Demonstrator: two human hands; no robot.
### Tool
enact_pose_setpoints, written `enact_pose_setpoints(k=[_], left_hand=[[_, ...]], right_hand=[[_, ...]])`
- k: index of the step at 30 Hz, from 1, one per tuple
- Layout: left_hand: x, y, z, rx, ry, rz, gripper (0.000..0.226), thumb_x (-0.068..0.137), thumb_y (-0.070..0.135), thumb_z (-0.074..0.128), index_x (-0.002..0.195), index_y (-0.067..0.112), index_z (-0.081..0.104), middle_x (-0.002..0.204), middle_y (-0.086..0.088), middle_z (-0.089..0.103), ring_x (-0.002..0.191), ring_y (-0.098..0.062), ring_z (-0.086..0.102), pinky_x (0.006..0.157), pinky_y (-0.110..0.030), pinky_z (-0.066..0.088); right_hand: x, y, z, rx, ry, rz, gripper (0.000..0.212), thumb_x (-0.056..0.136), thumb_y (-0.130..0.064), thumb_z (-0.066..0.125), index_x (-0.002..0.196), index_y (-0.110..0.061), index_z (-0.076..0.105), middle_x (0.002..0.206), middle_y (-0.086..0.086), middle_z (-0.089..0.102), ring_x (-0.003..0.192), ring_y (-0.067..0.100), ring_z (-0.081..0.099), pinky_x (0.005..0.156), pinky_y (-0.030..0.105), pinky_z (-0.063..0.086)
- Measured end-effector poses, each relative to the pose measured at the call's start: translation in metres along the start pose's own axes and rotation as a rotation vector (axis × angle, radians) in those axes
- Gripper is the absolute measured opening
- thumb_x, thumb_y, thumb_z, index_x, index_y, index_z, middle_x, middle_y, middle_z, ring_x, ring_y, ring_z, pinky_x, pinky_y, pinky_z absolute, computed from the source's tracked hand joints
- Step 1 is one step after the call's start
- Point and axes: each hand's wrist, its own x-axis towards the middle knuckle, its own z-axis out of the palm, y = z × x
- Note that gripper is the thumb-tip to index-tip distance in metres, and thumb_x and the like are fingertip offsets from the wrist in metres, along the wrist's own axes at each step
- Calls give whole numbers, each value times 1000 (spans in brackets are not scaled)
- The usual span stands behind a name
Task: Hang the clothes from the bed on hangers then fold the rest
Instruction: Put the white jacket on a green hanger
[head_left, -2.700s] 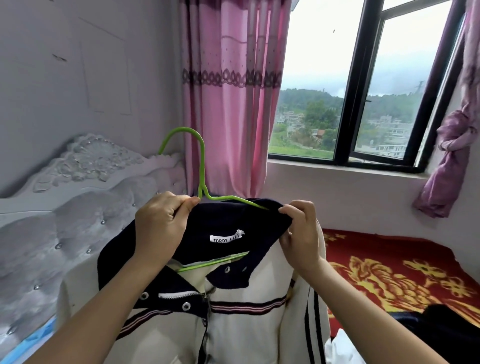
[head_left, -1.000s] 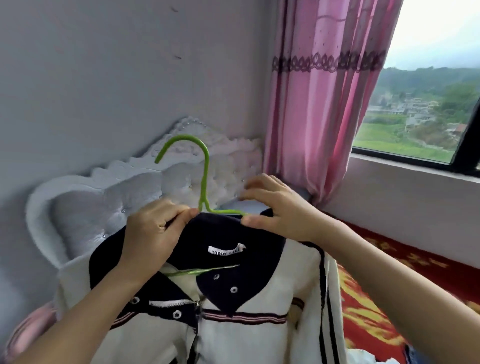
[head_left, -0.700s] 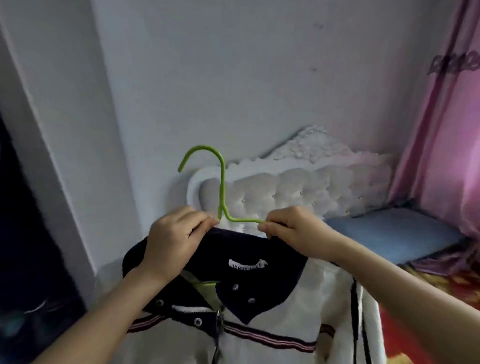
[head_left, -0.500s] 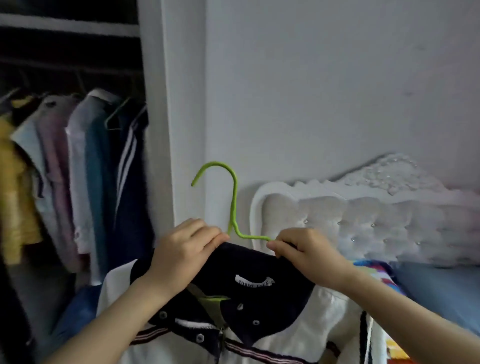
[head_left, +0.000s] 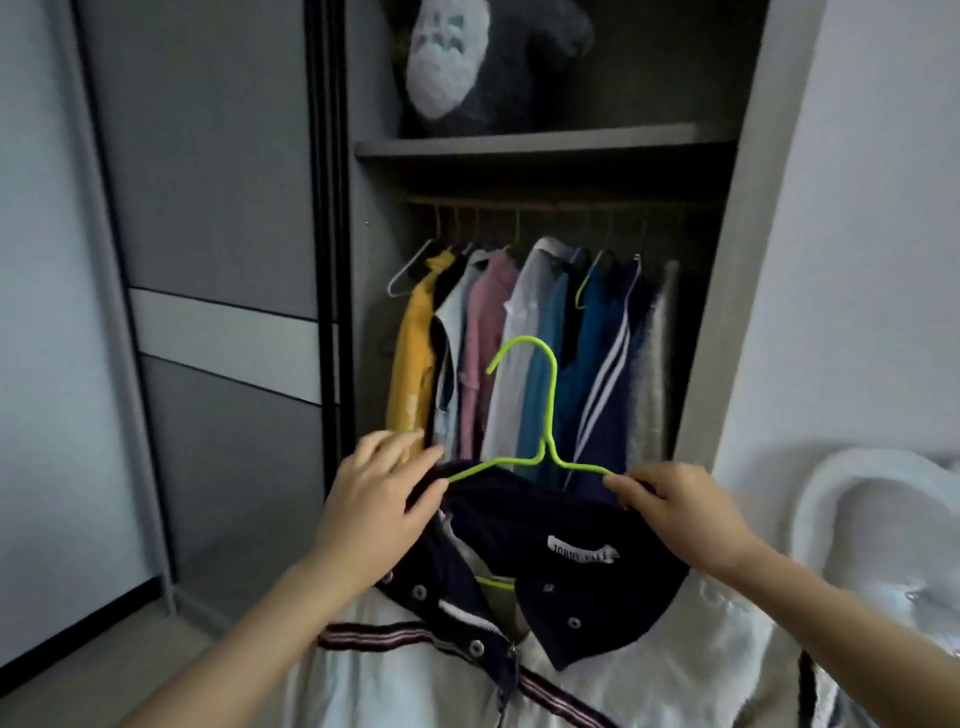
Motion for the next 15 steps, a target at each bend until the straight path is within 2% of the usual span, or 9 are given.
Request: enact_pose_setpoints(k=[4, 7, 9, 10, 12, 13, 15], left_hand=[[-1, -66, 10, 3, -60, -180, 35, 88, 25, 63, 119, 9, 65, 129, -15, 57, 120, -38, 49, 94, -50, 42], [5, -112, 25, 11, -69, -237, 41, 90, 31, 58, 125, 11, 61, 135, -14, 52, 127, -36, 43, 99, -48, 38], [13, -138, 34, 28, -103, -257, 43, 93, 34, 53, 132, 16, 55, 143, -11, 44, 134, -31, 33, 105, -45, 31], [17, -154, 39, 49, -127, -270, 47, 95, 40, 49, 136, 19, 50, 148, -8, 37, 137, -27, 26, 108, -41, 26], [27, -184, 42, 117, -183, -289, 67, 88, 60, 22, 143, 25, 39, 154, -1, 24, 141, -20, 13, 112, -35, 17], [33, -199, 42, 156, -206, -303, 80, 79, 65, 8, 145, 28, 33, 156, 2, 18, 142, -17, 8, 113, -33, 14], [55, -238, 43, 245, -227, -359, 92, 68, 67, -6, 148, 32, 24, 157, 4, 9, 143, -14, 1, 114, -31, 10]], right_hand=[[52, -20, 30, 56, 25, 17, 43, 95, -34, 51, 55, -18, 47, 51, -6, 44, 55, 14, 45, 59, 34, 34], [102, -30, 52, 82, 52, 26, 45, 94, -34, 52, 63, -2, 58, 53, 0, 47, 57, 20, 50, 56, 33, 33], [134, -33, 64, 104, 36, 29, 45, 94, -33, 52, 62, -2, 57, 55, 1, 51, 61, 23, 53, 56, 32, 33], [153, -33, 74, 124, 23, 34, 45, 94, -33, 53, 58, -7, 55, 54, 0, 51, 60, 21, 53, 56, 32, 34], [191, -38, 91, 141, 1, 50, 47, 93, -35, 54, 51, -15, 50, 53, -4, 48, 59, 18, 50, 57, 31, 34], [208, -40, 99, 149, -13, 63, 48, 93, -36, 55, 49, -17, 48, 52, -4, 48, 59, 17, 49, 57, 31, 34], [255, -47, 118, 184, -37, 43, 49, 92, -36, 56, 47, -17, 46, 51, -3, 47, 55, 14, 47, 56, 31, 34]])
